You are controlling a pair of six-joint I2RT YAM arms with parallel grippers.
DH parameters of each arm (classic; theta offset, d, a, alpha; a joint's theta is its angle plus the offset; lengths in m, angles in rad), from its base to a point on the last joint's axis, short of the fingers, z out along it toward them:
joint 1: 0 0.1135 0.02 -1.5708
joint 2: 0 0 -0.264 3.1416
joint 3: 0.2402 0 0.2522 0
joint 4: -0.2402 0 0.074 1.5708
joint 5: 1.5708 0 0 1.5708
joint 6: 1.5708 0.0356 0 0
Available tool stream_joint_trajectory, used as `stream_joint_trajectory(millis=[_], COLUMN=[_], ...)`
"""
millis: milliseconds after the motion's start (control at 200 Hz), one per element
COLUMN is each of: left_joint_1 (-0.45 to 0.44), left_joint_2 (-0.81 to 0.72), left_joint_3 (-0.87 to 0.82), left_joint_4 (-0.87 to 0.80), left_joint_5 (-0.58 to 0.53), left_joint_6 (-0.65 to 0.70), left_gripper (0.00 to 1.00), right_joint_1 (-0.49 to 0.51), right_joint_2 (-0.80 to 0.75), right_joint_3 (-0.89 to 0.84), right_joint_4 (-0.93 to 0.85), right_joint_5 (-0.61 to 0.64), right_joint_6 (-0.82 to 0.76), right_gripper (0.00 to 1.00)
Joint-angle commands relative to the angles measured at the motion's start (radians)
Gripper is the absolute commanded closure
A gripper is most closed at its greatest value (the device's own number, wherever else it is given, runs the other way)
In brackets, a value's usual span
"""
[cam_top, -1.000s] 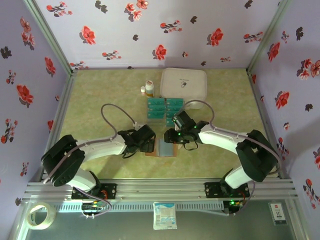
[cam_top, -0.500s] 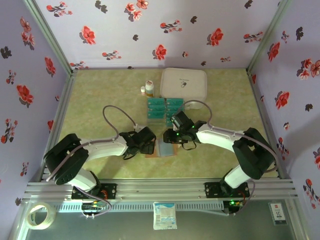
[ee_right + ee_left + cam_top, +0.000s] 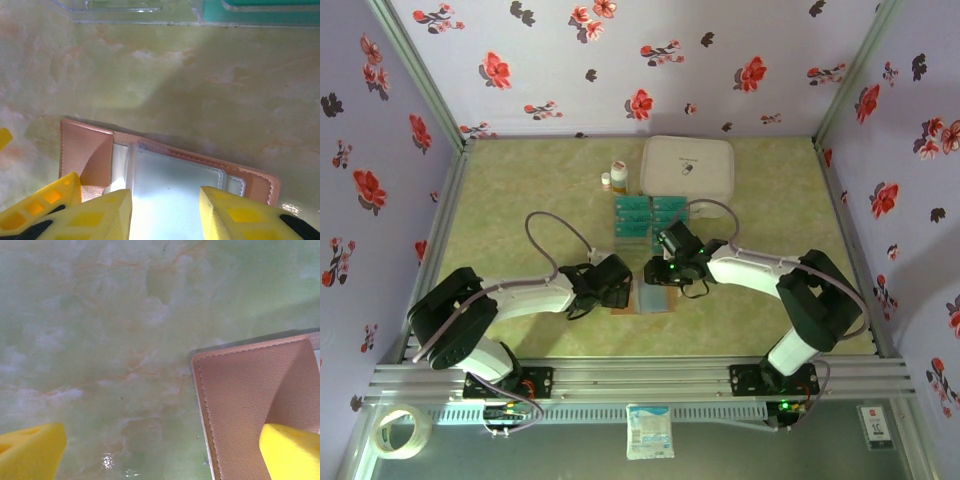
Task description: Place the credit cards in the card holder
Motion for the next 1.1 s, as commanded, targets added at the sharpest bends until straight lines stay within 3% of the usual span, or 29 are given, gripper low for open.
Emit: stream_joint_trajectory(millis=[0,530,855,1095], left_joint_1=[-0.008,-0.036,-0.072,-0.072], left_joint_2=[0.006,-0.127,-0.038,0.000], left_joint_3=[-0.021,0.028,-0.010,-0.021], left_joint_4=[-0.005,-0.088,-0.059,-0.031], left_joint_5=[-0.033,-0.007,-0.019,-0.059], left_joint_6=[0.020,-0.004,-0.089,-0.076], left_gripper=[0.00,0.00,0.00,0.00], right_joint_1=[0.007,0.007,0.007,0.007], right_joint_2=[0.017,0.039,0.033,0.030], right_joint_3=[0.016,-0.016,-0.033,-0.042], right_joint_4=[0.007,0.034,0.041,0.044], right_joint_5=[0.011,0.009,0.007,0.004], right_joint_6=[0.003,0.015,0.022,0.024], right_gripper=[0.61,0.62,0.62,0.62])
